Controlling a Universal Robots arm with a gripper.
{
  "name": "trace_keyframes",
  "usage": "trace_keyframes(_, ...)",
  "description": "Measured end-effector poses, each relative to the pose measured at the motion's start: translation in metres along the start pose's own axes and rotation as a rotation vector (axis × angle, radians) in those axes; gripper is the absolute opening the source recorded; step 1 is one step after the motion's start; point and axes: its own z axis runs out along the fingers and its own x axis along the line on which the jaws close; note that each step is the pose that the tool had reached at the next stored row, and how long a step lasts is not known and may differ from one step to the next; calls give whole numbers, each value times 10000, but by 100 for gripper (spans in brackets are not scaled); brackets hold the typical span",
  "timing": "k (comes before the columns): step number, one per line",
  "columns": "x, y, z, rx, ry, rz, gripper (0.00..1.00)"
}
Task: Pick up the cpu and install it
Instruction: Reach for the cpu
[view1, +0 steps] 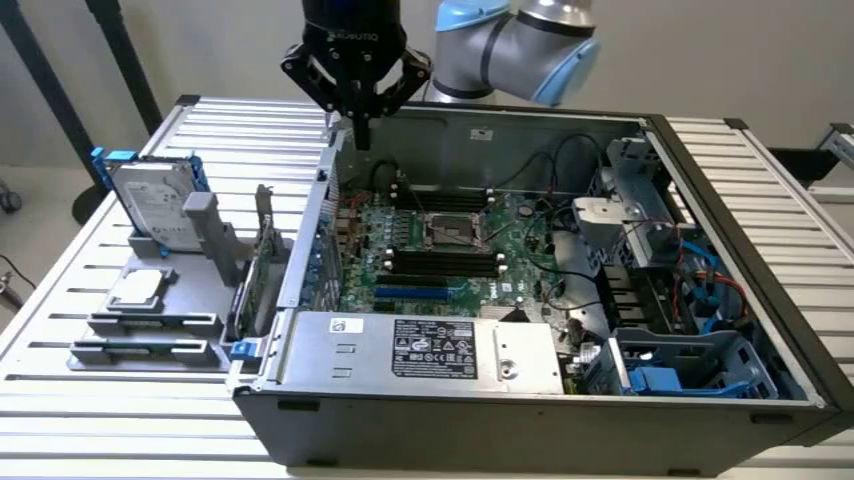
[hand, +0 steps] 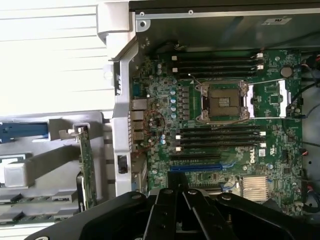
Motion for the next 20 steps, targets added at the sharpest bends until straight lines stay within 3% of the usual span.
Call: trace_keyframes(20, 917, 27, 185, 39, 15, -1, 11)
